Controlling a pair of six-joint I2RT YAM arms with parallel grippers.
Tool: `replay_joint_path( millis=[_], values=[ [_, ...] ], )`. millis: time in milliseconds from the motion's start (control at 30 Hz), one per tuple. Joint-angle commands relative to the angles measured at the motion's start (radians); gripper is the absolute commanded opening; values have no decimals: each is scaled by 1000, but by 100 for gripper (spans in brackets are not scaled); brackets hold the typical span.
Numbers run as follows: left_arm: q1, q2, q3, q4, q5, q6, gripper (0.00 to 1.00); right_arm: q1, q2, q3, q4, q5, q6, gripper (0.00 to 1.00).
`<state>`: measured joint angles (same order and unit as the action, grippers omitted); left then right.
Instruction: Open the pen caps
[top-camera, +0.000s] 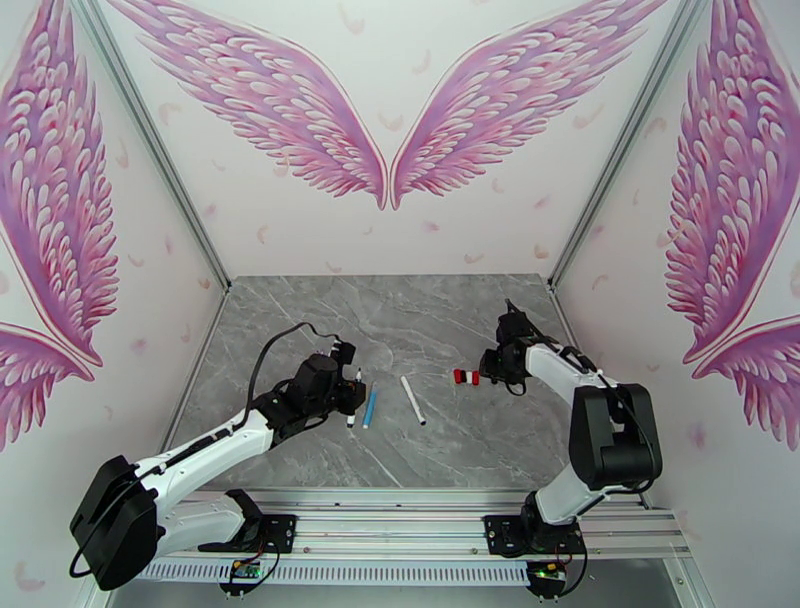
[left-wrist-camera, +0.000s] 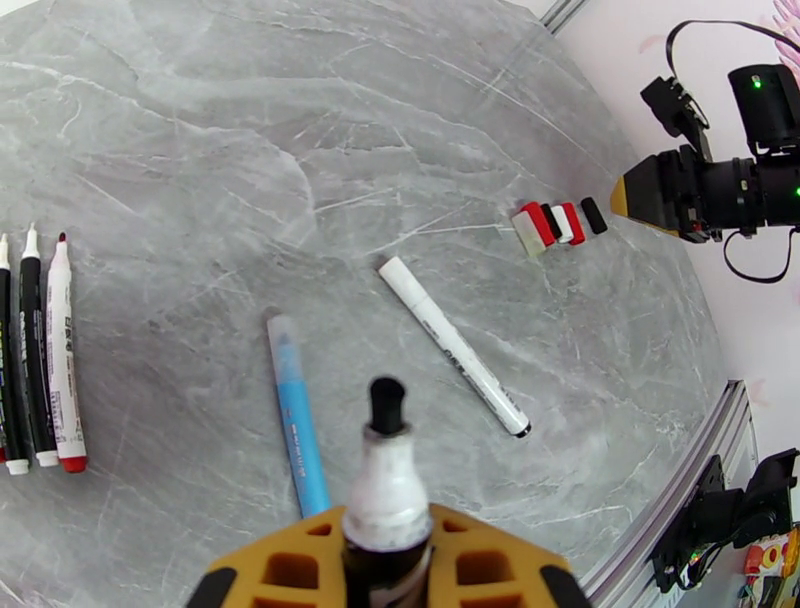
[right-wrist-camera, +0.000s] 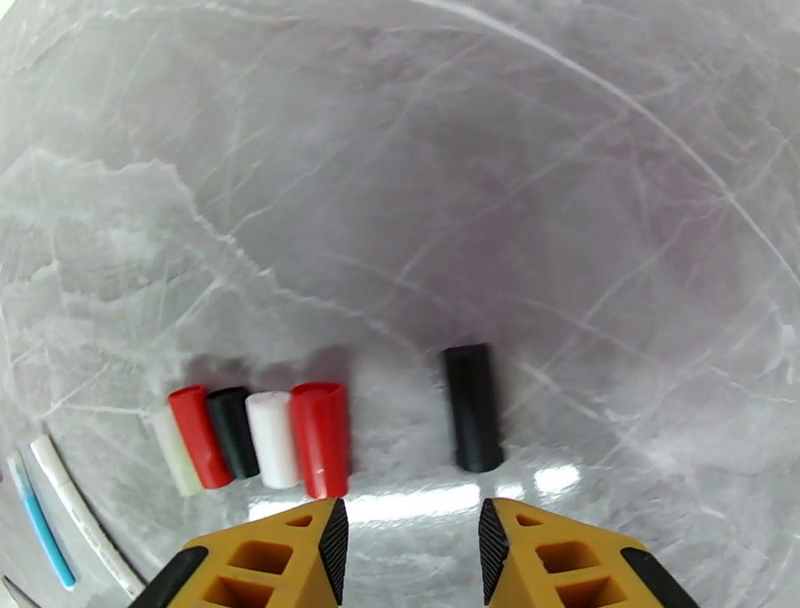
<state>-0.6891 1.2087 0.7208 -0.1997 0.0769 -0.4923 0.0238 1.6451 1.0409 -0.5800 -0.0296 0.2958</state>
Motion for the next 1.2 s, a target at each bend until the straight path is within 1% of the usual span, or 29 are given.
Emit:
replay_joint_path(
  millis=[0,267,467,1000,1167],
  values=[
    [4,-10,33,-55,-40,16,0,-13,28,-2,30,30,14,43],
    [18,10,67,-131,-78,55,0,-24,74,15,46,-23,-1,39],
    [25,16,75,-133,-72,59,0,-27,114,29,51,8,-1,34],
    [26,19,65,-122,-61,54,0,-27,156,52,45,28,-9,27],
    [26,15,58,-116,-57,48,0,-25,153,50,39,16,-11,19]
  ],
)
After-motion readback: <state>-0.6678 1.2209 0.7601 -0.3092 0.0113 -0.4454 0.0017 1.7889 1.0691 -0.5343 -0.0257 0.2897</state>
